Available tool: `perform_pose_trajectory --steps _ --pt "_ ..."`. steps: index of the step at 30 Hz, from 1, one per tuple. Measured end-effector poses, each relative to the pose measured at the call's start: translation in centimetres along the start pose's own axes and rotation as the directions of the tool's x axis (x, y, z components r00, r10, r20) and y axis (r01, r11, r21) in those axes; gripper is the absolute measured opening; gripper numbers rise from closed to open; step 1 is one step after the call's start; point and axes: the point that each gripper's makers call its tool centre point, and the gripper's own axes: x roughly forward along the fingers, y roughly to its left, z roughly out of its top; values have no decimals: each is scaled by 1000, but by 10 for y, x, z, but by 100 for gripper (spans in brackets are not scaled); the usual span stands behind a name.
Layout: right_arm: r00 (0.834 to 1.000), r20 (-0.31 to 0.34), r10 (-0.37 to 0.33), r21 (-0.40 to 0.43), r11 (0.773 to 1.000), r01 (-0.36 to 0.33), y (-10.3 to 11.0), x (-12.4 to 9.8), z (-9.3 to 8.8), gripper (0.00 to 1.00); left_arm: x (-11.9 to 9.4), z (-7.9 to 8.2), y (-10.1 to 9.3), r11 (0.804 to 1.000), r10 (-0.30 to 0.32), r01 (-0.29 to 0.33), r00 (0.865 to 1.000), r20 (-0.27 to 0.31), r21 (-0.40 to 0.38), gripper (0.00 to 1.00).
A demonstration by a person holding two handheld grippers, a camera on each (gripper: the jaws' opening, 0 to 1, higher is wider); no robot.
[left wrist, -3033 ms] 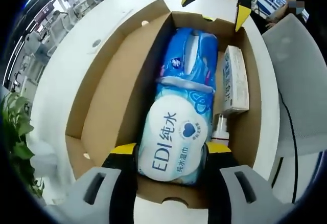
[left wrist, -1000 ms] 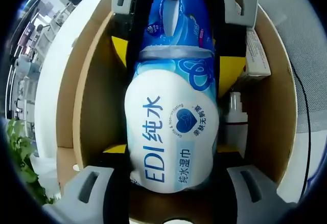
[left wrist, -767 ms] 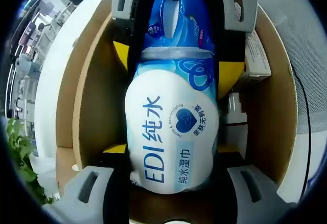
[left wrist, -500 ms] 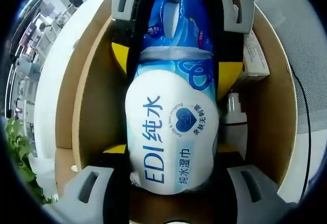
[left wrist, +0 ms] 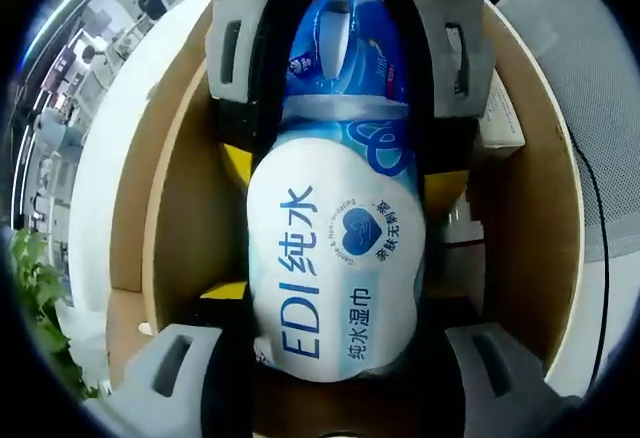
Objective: Operate the shoe box by opening the lid, removing the specified soft item, and placing it in the target area until the item is outside and the box remains undamaged.
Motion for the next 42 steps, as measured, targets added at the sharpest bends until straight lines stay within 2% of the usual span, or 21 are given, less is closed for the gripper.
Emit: perform_pose_trajectory --steps 8,15,21,34,42 --pt "999 19 -43 -25 999 44 0 -1 2 54 0 1 0 1000 1 -1 1000 6 8 63" --pt "996 16 -82 -51 995 83 0 -3 4 51 -4 1 -1 999 42 -42 999 -6 19 62" --pt "995 14 -94 -38 995 95 0 -7 6 49 -6 1 1 999 40 -39 998 -39 31 61" --pt "994 41 -105 -71 992 108 6 -26 22 49 -28 7 -4 999 38 -37 999 -30 17 60" --pt "989 73 -127 -77 988 133 1 -40 32 48 -43 14 3 998 58 -57 998 -32 31 60"
